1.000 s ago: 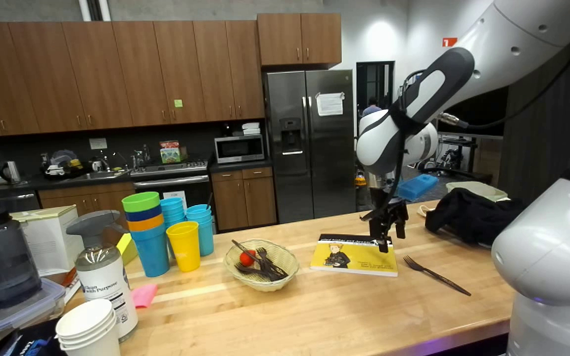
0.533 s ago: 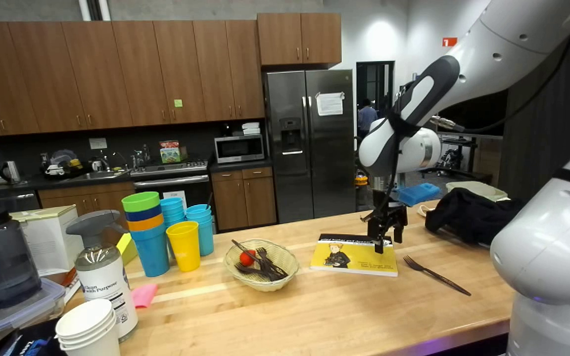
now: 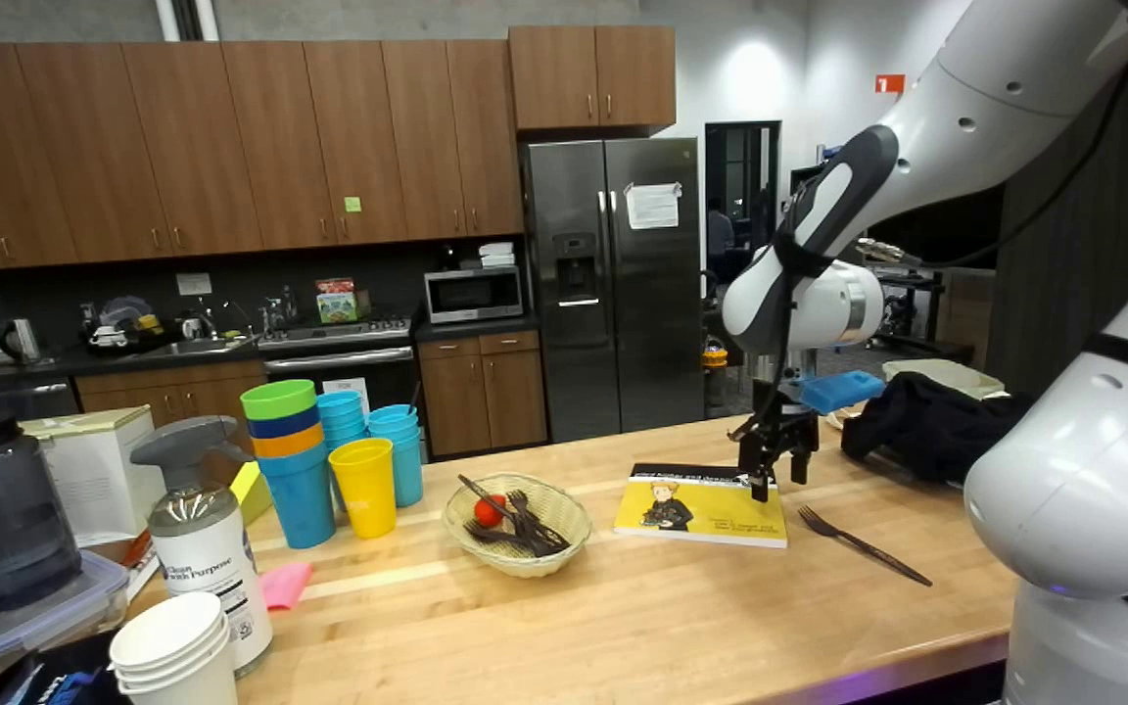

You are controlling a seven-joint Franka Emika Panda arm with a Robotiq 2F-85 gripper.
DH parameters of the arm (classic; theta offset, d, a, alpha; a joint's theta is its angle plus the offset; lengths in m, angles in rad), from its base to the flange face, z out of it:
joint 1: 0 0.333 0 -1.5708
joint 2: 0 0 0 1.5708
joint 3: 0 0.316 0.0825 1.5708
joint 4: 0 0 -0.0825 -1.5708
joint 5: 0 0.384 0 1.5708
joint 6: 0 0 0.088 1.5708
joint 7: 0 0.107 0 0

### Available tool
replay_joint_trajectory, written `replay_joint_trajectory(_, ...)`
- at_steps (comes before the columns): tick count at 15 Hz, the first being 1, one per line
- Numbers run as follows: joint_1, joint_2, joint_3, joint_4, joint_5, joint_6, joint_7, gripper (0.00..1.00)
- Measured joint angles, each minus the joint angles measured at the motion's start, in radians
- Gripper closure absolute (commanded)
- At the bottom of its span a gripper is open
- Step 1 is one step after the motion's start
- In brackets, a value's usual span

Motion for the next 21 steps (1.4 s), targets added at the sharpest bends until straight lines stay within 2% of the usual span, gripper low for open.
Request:
replay_joint_trajectory(14,-0.093,0.084,-0.024,-0.002,-0.007,-0.002,-0.016,0.02)
replay_joint_trajectory(15,-0.097,0.089,-0.024,-0.001,-0.008,-0.002,-0.016,0.26)
replay_joint_trajectory(17,-0.102,0.09,-0.024,0.001,-0.01,-0.002,-0.016,0.29)
replay_joint_trajectory(21,-0.118,0.078,-0.024,0.003,-0.046,-0.003,-0.012,0.6)
